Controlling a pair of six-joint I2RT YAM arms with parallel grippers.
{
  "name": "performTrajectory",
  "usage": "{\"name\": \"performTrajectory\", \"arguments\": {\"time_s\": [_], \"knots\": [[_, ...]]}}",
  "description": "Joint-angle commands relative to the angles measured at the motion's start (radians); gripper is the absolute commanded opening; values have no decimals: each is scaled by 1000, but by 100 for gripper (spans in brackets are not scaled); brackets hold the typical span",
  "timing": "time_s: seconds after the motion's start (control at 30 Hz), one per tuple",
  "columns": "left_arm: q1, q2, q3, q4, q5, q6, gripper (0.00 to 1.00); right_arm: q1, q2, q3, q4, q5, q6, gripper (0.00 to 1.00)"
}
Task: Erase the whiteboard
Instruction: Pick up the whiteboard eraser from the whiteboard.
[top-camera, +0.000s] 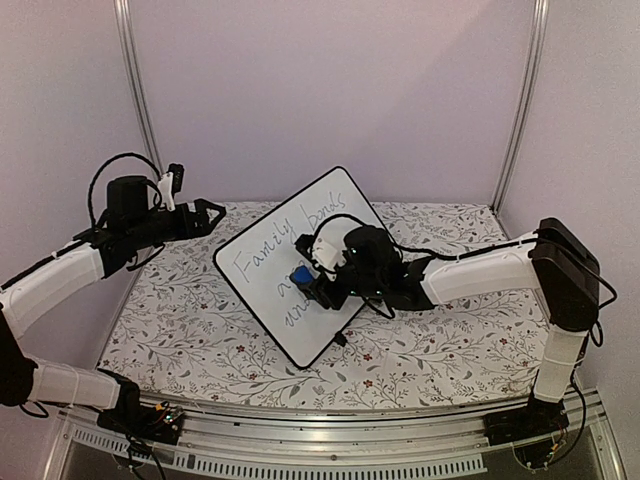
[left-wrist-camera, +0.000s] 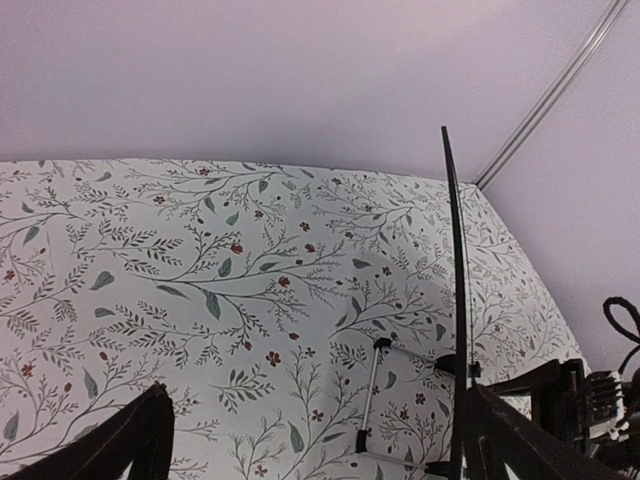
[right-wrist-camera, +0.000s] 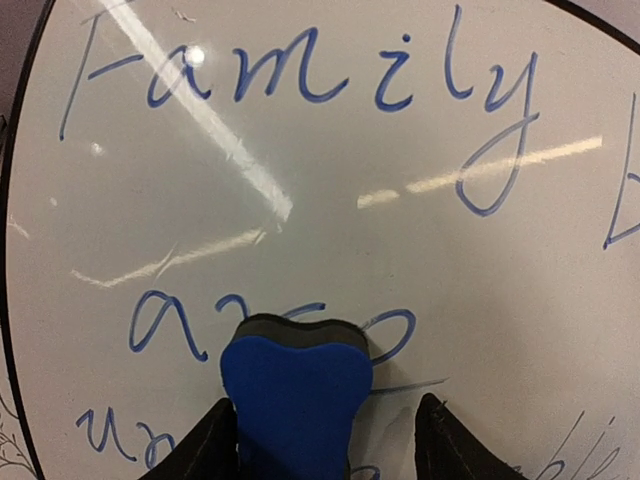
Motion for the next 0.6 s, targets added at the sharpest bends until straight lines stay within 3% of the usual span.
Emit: {"name": "performTrajectory", "arguments": {"time_s": [0.0,0.57], "knots": [[-1,4,28,-3,9,10,100,-7,24,25,18,-1,-1,58],[-1,1,28,-5,4,10,100,-19,21,27,18,-47,-1,45]]}}
